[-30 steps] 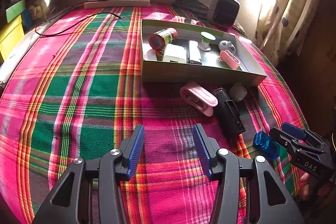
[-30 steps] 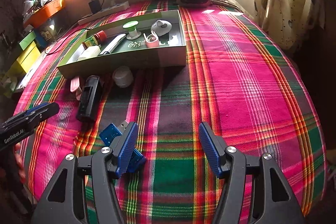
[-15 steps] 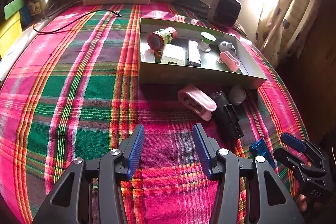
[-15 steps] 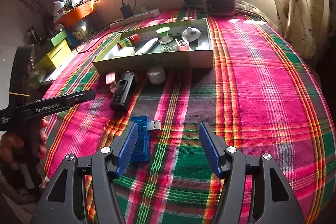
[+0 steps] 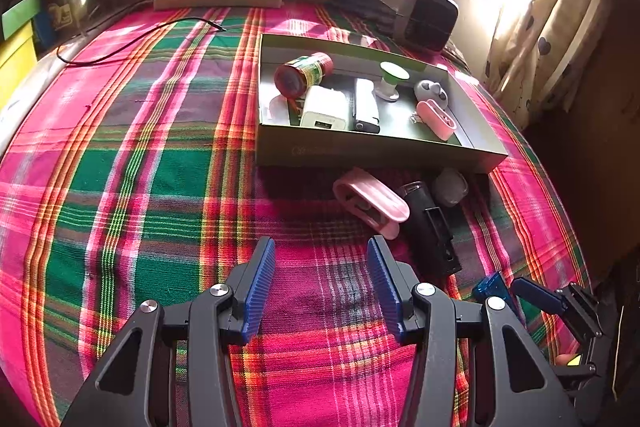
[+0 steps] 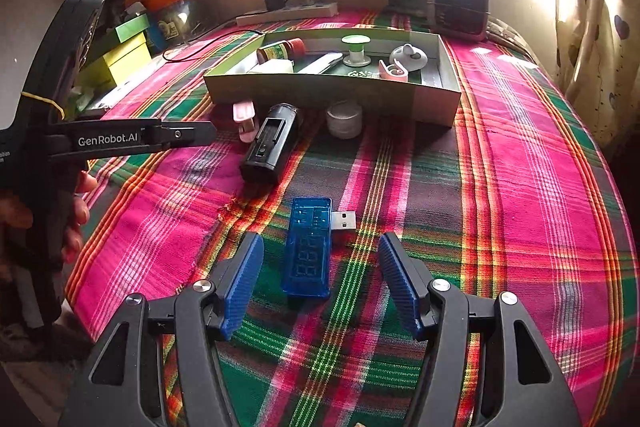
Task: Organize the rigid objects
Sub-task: 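Lower the right gripper onto the blue USB display module and close it, then close the left gripper on the pink clip while the right gripper holds the blue module, then carry the pink clip with the left gripper into the box while the right gripper carries the blue module, then lower and open both grippers to release the pink clip and blue module in the box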
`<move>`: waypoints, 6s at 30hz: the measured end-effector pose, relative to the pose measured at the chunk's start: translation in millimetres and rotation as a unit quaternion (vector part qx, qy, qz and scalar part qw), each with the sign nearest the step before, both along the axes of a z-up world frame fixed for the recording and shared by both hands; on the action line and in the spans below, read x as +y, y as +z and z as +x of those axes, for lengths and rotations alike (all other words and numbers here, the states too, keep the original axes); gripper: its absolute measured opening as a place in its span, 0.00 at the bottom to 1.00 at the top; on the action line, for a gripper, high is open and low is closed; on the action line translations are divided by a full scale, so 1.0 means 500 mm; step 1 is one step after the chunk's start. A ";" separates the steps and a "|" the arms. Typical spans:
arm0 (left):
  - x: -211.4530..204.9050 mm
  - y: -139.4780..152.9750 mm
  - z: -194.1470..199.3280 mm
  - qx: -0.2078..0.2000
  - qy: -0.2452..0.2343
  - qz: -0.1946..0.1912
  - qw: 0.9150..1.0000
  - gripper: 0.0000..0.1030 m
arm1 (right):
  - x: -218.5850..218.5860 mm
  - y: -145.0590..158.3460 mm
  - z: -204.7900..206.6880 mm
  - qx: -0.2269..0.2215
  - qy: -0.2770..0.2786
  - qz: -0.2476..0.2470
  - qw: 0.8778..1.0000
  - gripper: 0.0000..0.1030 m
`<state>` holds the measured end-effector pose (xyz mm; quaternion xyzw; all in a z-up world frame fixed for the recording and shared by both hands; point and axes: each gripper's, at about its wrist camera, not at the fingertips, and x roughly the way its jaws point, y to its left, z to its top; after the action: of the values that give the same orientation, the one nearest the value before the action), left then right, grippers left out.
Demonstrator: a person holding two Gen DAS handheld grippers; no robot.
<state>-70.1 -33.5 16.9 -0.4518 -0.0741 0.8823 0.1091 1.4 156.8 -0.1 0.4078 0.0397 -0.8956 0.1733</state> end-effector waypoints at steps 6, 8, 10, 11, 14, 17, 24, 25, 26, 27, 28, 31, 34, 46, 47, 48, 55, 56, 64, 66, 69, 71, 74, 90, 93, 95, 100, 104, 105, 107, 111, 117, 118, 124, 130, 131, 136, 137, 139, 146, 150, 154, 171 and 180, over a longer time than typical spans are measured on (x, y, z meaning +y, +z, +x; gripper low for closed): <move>0.002 -0.001 -0.007 0.000 -0.001 0.004 1.000 0.46 | 0.000 -0.002 0.003 0.013 -0.006 0.018 1.000 0.41; 0.005 0.000 -0.010 -0.001 -0.002 0.007 1.000 0.46 | 0.000 -0.003 0.005 0.018 -0.007 0.023 1.000 0.38; 0.008 0.001 -0.012 -0.001 -0.004 0.008 1.000 0.46 | 0.003 -0.003 0.005 0.020 -0.009 0.021 1.000 0.36; 0.010 0.002 -0.013 -0.001 -0.004 0.008 1.000 0.46 | 0.005 -0.003 0.006 0.021 -0.011 0.022 0.999 0.34; 0.017 0.006 -0.016 0.000 -0.009 0.009 1.000 0.46 | 0.010 -0.003 0.006 0.024 -0.012 0.021 0.999 0.26; 0.025 0.011 -0.018 0.002 -0.013 0.014 1.000 0.46 | 0.016 -0.003 0.004 0.025 -0.012 0.016 0.999 0.22; 0.048 0.014 -0.028 0.001 -0.019 0.007 1.000 0.46 | 0.019 -0.005 0.007 0.030 -0.007 0.016 0.999 0.22; 0.050 0.013 -0.030 0.000 -0.018 0.004 1.000 0.46 | 0.020 -0.005 0.006 0.031 -0.008 0.016 0.999 0.22; 0.053 0.013 -0.032 0.000 -0.015 0.001 1.000 0.46 | 0.022 -0.005 0.005 0.031 -0.009 0.014 0.999 0.22; 0.056 0.013 -0.035 0.000 -0.014 -0.001 1.000 0.46 | 0.024 -0.005 0.004 0.030 -0.010 0.012 0.999 0.22; 0.059 0.012 -0.039 -0.001 -0.015 -0.001 1.000 0.46 | 0.025 -0.005 0.003 0.029 -0.011 0.011 0.999 0.22; 0.070 0.010 -0.050 -0.004 -0.017 -0.008 1.000 0.46 | 0.027 -0.005 0.000 0.028 -0.010 0.006 1.000 0.22; 0.079 0.011 -0.059 -0.003 -0.015 -0.016 1.000 0.46 | 0.029 -0.005 -0.002 0.027 -0.010 0.001 1.000 0.22; 0.056 0.003 -0.068 -0.018 0.000 -0.063 0.998 0.46 | 0.033 -0.006 -0.008 0.025 -0.010 -0.013 1.000 0.22; 0.056 0.002 -0.069 -0.019 -0.001 -0.061 0.998 0.46 | 0.033 -0.006 -0.009 0.025 -0.010 -0.014 1.000 0.22; 0.057 0.000 -0.070 -0.021 -0.003 -0.061 0.998 0.46 | 0.034 -0.006 -0.008 0.025 -0.010 -0.014 1.000 0.22; 0.066 -0.004 -0.076 -0.013 -0.005 -0.075 0.997 0.46 | 0.034 -0.006 -0.008 0.025 -0.010 -0.014 1.000 0.22; 0.069 -0.004 -0.078 -0.011 -0.006 -0.081 0.997 0.46 | 0.034 -0.006 -0.008 0.025 -0.010 -0.014 1.000 0.22; 0.075 -0.008 -0.077 0.006 -0.005 -0.099 0.995 0.46 | 0.034 -0.006 -0.008 0.025 -0.011 -0.013 1.000 0.22; 0.075 -0.009 -0.077 0.008 -0.005 -0.100 0.995 0.45 | 0.034 -0.006 -0.008 0.025 -0.011 -0.013 1.000 0.22; 0.068 -0.008 -0.076 0.010 0.000 -0.095 0.995 0.38 | 0.034 -0.006 -0.007 0.025 -0.011 -0.013 1.000 0.22; 0.062 -0.008 -0.074 0.011 0.002 -0.094 0.995 0.34 | 0.034 -0.006 -0.007 0.025 -0.011 -0.013 1.000 0.22; 0.055 -0.009 -0.073 0.013 0.003 -0.090 0.996 0.29 | 0.034 -0.006 -0.008 0.026 -0.012 -0.011 1.000 0.22; 0.047 -0.011 -0.069 0.019 0.010 -0.093 0.995 0.16 | 0.031 -0.006 -0.009 0.026 -0.012 -0.009 1.000 0.22; 0.048 -0.011 -0.068 0.019 0.010 -0.095 0.995 0.16 | 0.031 -0.005 -0.009 0.026 -0.012 -0.009 1.000 0.22; 0.047 -0.010 -0.068 0.020 0.010 -0.095 0.995 0.16 | 0.031 -0.005 -0.009 0.026 -0.012 -0.010 1.000 0.22; 0.047 -0.011 -0.067 0.020 0.010 -0.094 0.995 0.16 | 0.030 -0.005 -0.009 0.026 -0.012 -0.009 1.000 0.22; 0.048 -0.010 -0.065 0.022 0.010 -0.098 0.995 0.16 | 0.030 -0.004 -0.009 0.025 -0.012 -0.008 1.000 0.22; 0.048 -0.009 -0.065 0.022 0.008 -0.097 0.995 0.16 | 0.029 -0.004 -0.010 0.025 -0.012 -0.007 1.000 0.22; 0.048 -0.004 -0.064 0.020 0.007 -0.092 0.996 0.16 | 0.029 -0.004 -0.012 0.023 -0.014 -0.009 1.000 0.22; 0.047 0.008 -0.061 0.029 0.007 -0.094 0.995 0.16 | 0.029 0.006 -0.016 0.027 -0.013 -0.008 1.000 0.22; 0.046 0.023 -0.053 0.035 0.004 -0.090 0.995 0.16 | 0.027 0.025 -0.025 0.037 -0.014 -0.013 0.999 0.22; 0.046 0.025 -0.050 0.036 0.004 -0.090 0.995 0.16 | 0.028 0.028 -0.026 0.038 -0.014 -0.013 0.999 0.22; 0.044 0.051 -0.045 0.048 0.002 -0.083 0.995 0.16 | 0.030 0.062 -0.036 0.055 -0.016 -0.017 0.998 0.22; 0.042 0.069 -0.043 0.056 0.002 -0.081 0.995 0.16 | 0.030 0.086 -0.051 0.066 -0.015 -0.018 0.998 0.22; 0.042 0.072 -0.045 0.057 0.001 -0.080 0.995 0.17 | 0.029 0.087 -0.053 0.067 -0.014 -0.018 0.997 0.22; 0.041 0.082 -0.055 0.050 -0.008 -0.059 0.997 0.17 | 0.024 0.095 -0.075 0.061 -0.011 -0.027 0.998 0.22; 0.043 0.084 -0.058 0.052 -0.008 -0.061 0.997 0.16 | 0.022 0.098 -0.079 0.063 -0.011 -0.025 0.998 0.22; 0.044 0.088 -0.063 0.054 -0.010 -0.061 0.997 0.16 | 0.016 0.106 -0.088 0.067 -0.006 -0.021 0.997 0.22; 0.045 0.096 -0.091 0.052 -0.016 -0.048 0.997 0.17 | 0.010 0.125 -0.133 0.075 -0.004 -0.020 0.997 0.22; 0.050 0.100 -0.115 0.050 -0.022 -0.041 0.998 0.17 | 0.008 0.125 -0.169 0.065 0.001 -0.024 0.998 0.22; 0.059 0.095 -0.148 0.042 -0.029 -0.035 0.998 0.17 | -0.001 0.118 -0.206 0.055 0.007 -0.029 0.998 0.22; 0.078 0.064 -0.254 0.020 -0.040 -0.024 0.999 0.17 | -0.023 0.066 -0.318 0.009 0.016 -0.027 0.999 0.22; 0.081 0.039 -0.283 0.008 -0.040 -0.028 0.999 0.17 | -0.031 0.044 -0.347 -0.007 0.019 -0.019 1.000 0.22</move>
<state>-211.4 7.0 36.4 -0.4500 -0.0300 0.8826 0.1325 -171.9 141.1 21.9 0.4101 0.0295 -0.8897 0.1986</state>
